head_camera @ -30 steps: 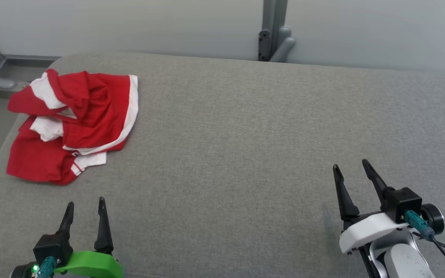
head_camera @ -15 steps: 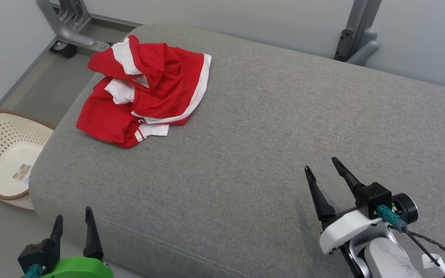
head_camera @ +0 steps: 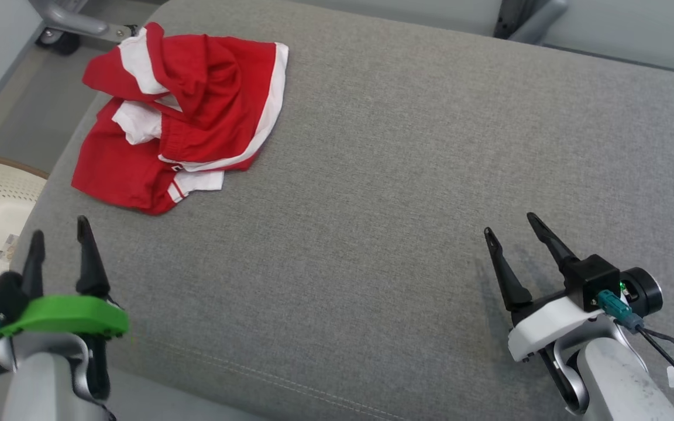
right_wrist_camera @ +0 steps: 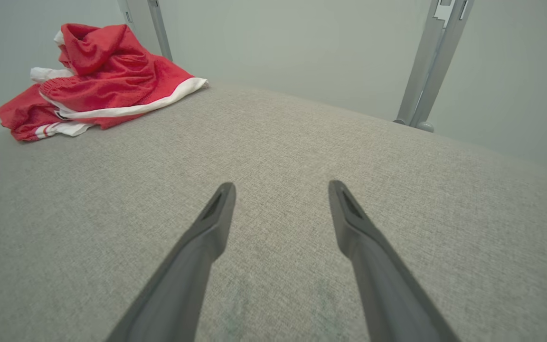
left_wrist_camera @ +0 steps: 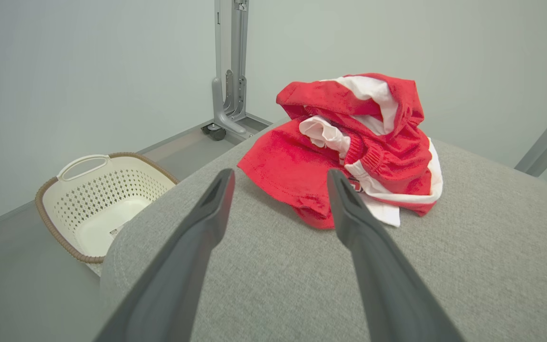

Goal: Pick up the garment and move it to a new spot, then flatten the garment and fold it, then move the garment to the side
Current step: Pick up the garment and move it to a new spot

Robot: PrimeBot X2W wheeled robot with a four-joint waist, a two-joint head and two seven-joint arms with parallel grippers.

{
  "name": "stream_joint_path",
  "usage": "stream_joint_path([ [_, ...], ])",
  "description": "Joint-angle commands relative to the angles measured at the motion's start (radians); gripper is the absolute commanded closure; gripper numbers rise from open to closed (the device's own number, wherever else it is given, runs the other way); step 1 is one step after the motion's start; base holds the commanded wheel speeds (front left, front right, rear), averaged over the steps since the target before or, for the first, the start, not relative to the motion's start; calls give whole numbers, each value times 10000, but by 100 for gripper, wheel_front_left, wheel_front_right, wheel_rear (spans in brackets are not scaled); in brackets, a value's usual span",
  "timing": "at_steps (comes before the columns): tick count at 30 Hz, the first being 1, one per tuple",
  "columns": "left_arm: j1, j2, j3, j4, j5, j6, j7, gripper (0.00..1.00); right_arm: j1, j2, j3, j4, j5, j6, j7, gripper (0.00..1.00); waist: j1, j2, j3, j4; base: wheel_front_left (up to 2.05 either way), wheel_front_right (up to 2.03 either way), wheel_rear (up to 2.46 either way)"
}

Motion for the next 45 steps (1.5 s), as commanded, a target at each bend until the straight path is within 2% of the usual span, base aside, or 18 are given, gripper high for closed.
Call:
stream_joint_path([
  [1, -751, 332, 147, 176, 99, -76, -6, 0, -220, -124, -71, -128, 79, -3, -33, 0, 0, 0, 780, -689, 0, 0, 0],
  [4, -1800, 882, -200, 841, -159, -107, -6, 0, -317, -204, -145, -220, 126, -3, -33, 0, 0, 0, 1100, -936, 0, 0, 0],
  [10, -3862, 2384, -2241, 2032, -1635, -100, 124, 0, -588, -214, -163, -344, 181, -3, -33, 0, 0, 0, 1607, -1424, 0, 0, 0],
  [14, -5059, 3257, -3481, 2672, -2481, -100, 876, 0, -769, -179, -120, -407, 204, -3, -33, 0, 0, 0, 1951, -1778, 0, 0, 0],
  [19, -6153, 3970, -4293, 3298, -3294, -100, 1801, 0, -949, -164, -168, -457, 254, -3, -33, 0, 0, 0, 2393, -2212, 0, 0, 0],
  [25, -7012, 4496, -4741, 4346, -3635, -100, 2483, 0, -1111, -113, -239, -434, 334, -3, -33, 0, 0, 0, 2887, -2623, 0, 0, 0],
  [27, -7247, 4490, -4776, 4764, -3706, -89, 2695, 0, -1186, -95, -227, -419, 360, -3, -33, 0, 0, 0, 3002, -2742, 0, 0, 0],
  [32, -7681, 4525, -4980, 5784, -3464, 320, 3117, 0, -1287, -38, -190, -320, 431, -3, -26, 0, 0, 0, 3150, -2971, 0, 0, 0],
  [33, -7747, 4508, -5038, 5933, -3389, 391, 3121, 14, -1291, -20, -194, -304, 441, -3, -26, 0, 0, 0, 3155, -3000, 0, 0, 0],
  [34, -7789, 4497, -5087, 6053, -3343, 447, 3105, 76, -1298, 13, -206, -292, 450, -4, -26, 0, 0, 0, 3152, -3027, 0, 0, 0],
  [35, -7827, 4478, -5095, 6160, -3340, 475, 3027, 100, -1291, 40, -211, -276, 454, -4, -24, 0, 0, 0, 3132, -3049, 0, 0, 0],
  [38, -7968, 4552, -5203, 6353, -3161, 563, 2729, 100, -1246, 135, -224, -217, 504, -4, -24, 0, 0, 0, 2999, -3075, 0, 0, 0],
  [45, -8508, 4562, -5604, 6143, -2797, 283, 1773, 100, -1130, 379, -227, -159, 676, -3, -26, 0, 0, 0, 2382, -3041, 0, 0, 0],
])
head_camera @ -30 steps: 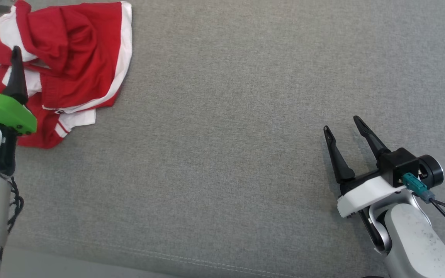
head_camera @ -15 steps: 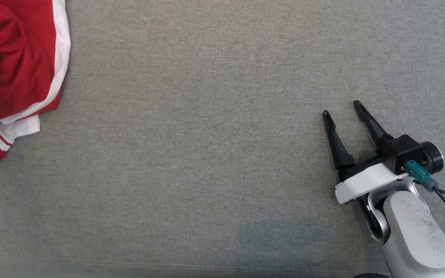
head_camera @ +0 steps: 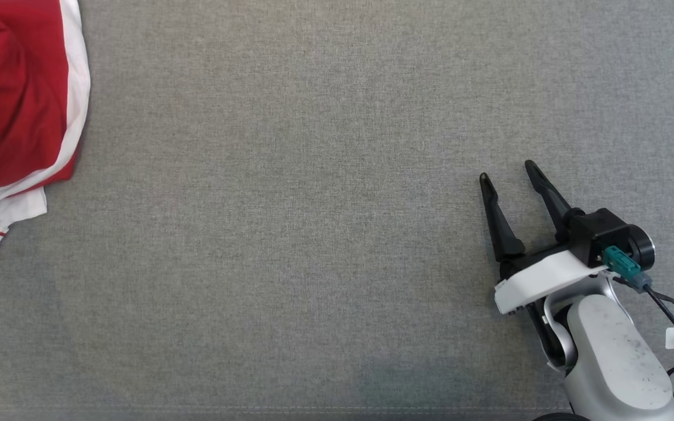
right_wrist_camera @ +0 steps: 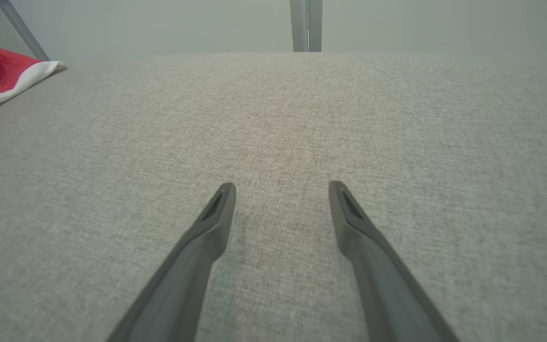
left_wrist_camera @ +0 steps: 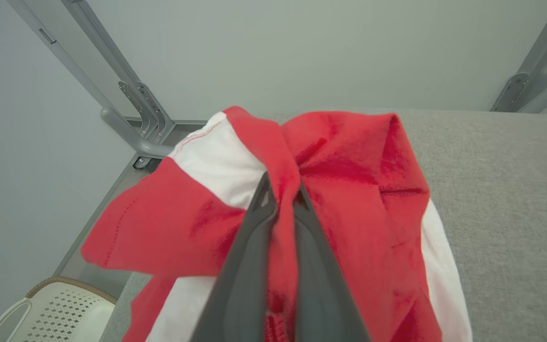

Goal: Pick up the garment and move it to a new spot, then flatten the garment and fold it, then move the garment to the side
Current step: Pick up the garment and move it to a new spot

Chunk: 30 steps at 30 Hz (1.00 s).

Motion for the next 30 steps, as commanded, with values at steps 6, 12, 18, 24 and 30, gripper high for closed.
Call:
stream_joint_path([
  [6, -663, -300, -476, -659, 362, -264, -855, 100, 226, 220, 72, 130, 207, -3, -16, 0, -1, 0, -797, -66, 0, 0, 0],
  [12, -768, -1114, -915, -1725, 264, -389, -1464, 100, 474, 380, -15, 209, 380, -3, -18, 0, -1, 0, -1353, -365, 0, 0, 0],
  [18, -68, -2163, -1419, -3035, -48, -423, -1731, 100, 761, 519, -206, 248, 537, -3, -18, 0, -1, 0, -1709, -767, 0, 0, 0],
  [24, 888, -3515, -1941, -4627, -384, -430, -1887, 100, 962, 570, -400, 289, 605, -3, -18, 0, -1, 0, -1836, -1176, 0, 0, 0],
  [30, 2432, -4162, -1377, -5449, -420, -227, -1885, 100, 872, 602, -318, 285, 691, -3, -18, 0, -1, 0, -1777, -1709, 0, 0, 0],
])
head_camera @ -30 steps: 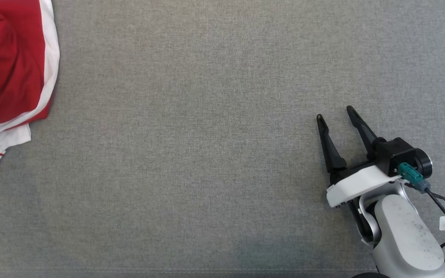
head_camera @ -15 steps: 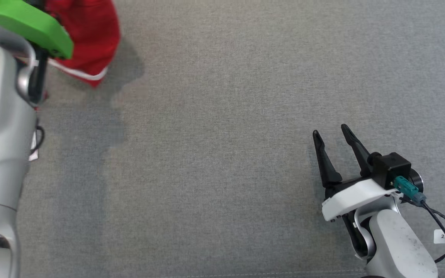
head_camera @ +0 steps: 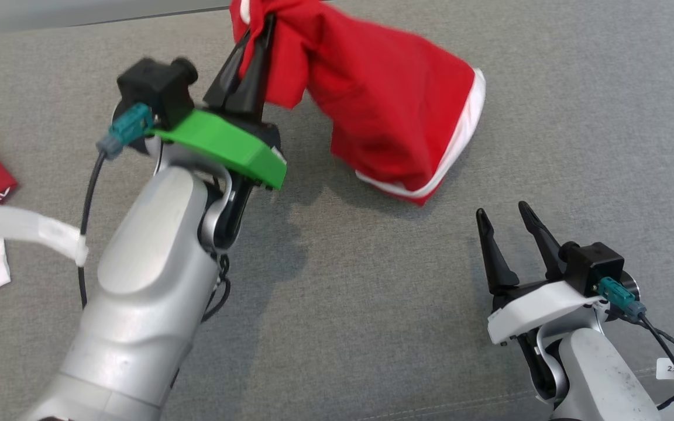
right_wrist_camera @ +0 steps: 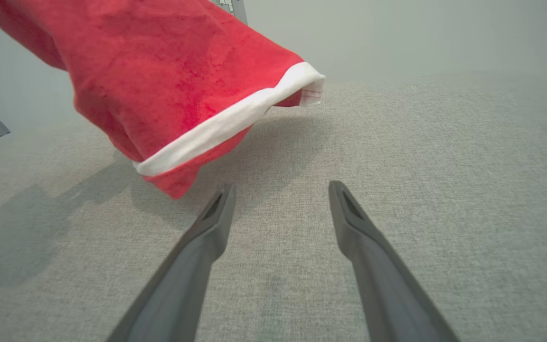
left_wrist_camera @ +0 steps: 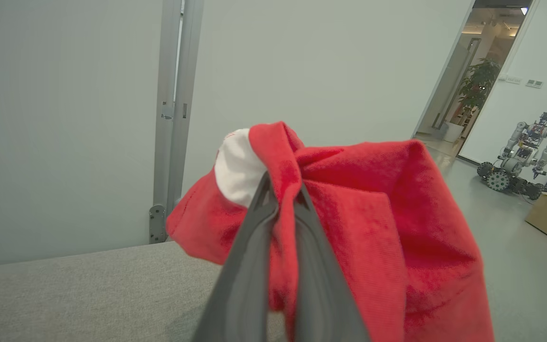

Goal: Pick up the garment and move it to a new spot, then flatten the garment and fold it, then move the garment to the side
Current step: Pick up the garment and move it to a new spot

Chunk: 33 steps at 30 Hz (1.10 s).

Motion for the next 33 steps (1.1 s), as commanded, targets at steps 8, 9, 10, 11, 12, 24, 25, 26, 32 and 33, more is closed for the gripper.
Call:
stream_joint_path([
  [8, 2789, 62, 1479, 852, 1195, 368, -1, 0, -1, 10, 94, 10, 104, -3, -20, 0, 0, -1, 20, -590, 0, 0, 0],
  [9, 3100, 72, 1698, 896, 1381, 395, -2, 0, -1, 11, 94, 11, 69, -3, -20, 0, 0, -1, -26, -586, 0, 0, 0],
  [10, 3353, 90, 1974, 783, 1614, 416, -3, 0, 19, 9, 95, 12, 40, -3, -20, 0, 0, -1, -81, -574, 0, 0, 0],
  [11, 3591, 102, 2199, 687, 1822, 426, -2, 0, 42, 12, 107, -1, 22, -3, -20, 0, 0, -1, -139, -545, 0, 0, 0],
  [12, 3873, 98, 2465, 562, 2027, 455, -1, 0, 74, 10, 116, 7, 12, -3, -20, 0, 0, -1, -221, -515, 0, 0, 0],
  [24, 7080, -360, 4770, -1792, 4000, 143, -2, 0, 598, 9, 447, 225, 140, -3, -20, 0, 0, -1, -1434, -95, 0, 0, 0],
  [25, 7298, -377, 4861, -1904, 4074, 102, -2, 0, 646, 10, 481, 248, 147, -3, -20, 0, 0, -1, -1535, -78, 0, 0, 0],
  [26, 7489, -391, 4959, -2020, 4149, 71, -2, 0, 686, 10, 505, 261, 150, -3, -20, 0, 0, -1, -1627, -68, 0, 0, 0],
  [32, 8565, -460, 5187, -2159, 4539, 7, -2, 0, 1023, 11, 632, 352, 181, -3, -19, 0, 0, -1, -2214, -7, 0, 0, 0],
  [33, 8708, -467, 5203, -2154, 4525, 6, -2, 0, 1098, 11, 659, 381, 168, -3, -19, 0, 0, -1, -2305, 21, 0, 0, 0],
])
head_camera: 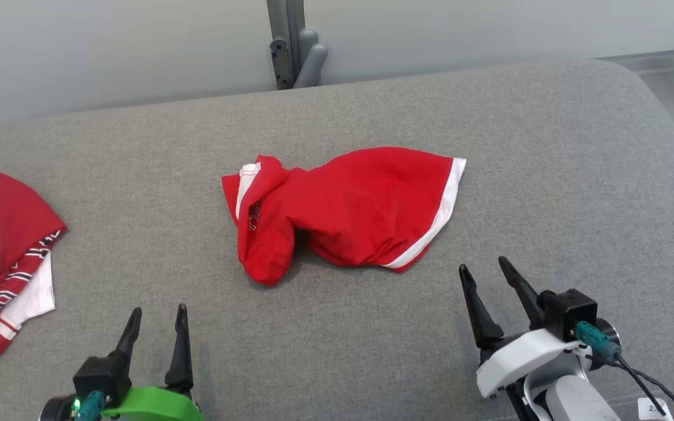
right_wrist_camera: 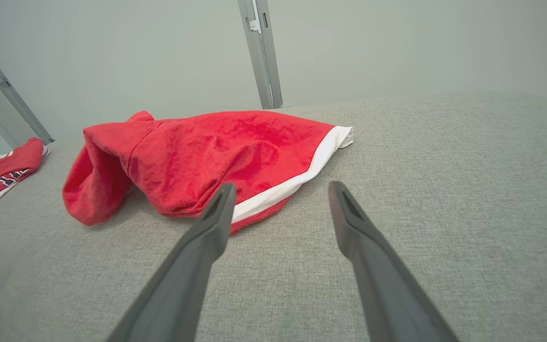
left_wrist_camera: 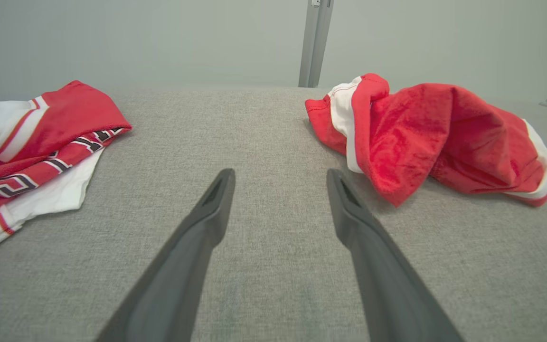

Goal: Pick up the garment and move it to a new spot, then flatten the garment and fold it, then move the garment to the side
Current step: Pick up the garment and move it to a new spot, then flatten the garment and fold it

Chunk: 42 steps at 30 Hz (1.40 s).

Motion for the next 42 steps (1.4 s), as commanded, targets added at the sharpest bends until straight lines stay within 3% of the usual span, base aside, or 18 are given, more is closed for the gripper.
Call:
stream_joint_path([
  [1, 250, -6, -31, -18, -34, -28, 0, 0, 196, -19, 30, 49, 15, -3, -19, 0, 0, 0, -360, 133, 0, 0, 0],
  [9, 584, -2, -496, -263, -344, -46, 0, 0, 319, -109, 41, 197, -12, -3, -19, 0, 0, 0, -242, 805, 0, 0, 0],
  [17, 119, -2, -1157, -363, -564, -75, -1, 0, -627, -218, 439, 938, -298, -3, -19, 0, 0, 0, 461, 1644, 0, 0, 0],
  [25, -320, 0, -1850, -354, -825, -105, -1, 0, -1942, -270, 733, 2597, -860, -3, -19, 0, 0, 0, 1209, 2408, 0, 0, 0],
  [33, -582, -4, -2318, -535, -1145, -90, -1, 0, -2934, -267, 611, 5207, -1619, -3, 22, 2, 0, 0, 1510, 2979, 0, 0, 0],
  [34, -606, -2, -2341, -587, -1154, -90, -1, 0, -3014, -223, 660, 5391, -1657, -3, 43, 80, 0, 0, 1523, 3004, 0, 0, 0],
  [35, -622, -4, -2349, -611, -1159, -89, -1, 0, -3089, -185, 729, 5497, -1652, 0, 50, 100, 0, 0, 1530, 3021, 0, 0, 0],
  [38, -659, -4, -2384, -702, -1181, -93, -1, 0, -3221, -37, 1062, 5142, -1187, 5, 47, 100, 0, 0, 1522, 3001, 0, 0, 0],
  [42, -621, -1, -2376, -826, -1171, -104, -1, 0, -3081, -37, 2258, 3279, 251, 0, -12, 100, 0, 0, 1414, 2789, 0, 0, 0],
])
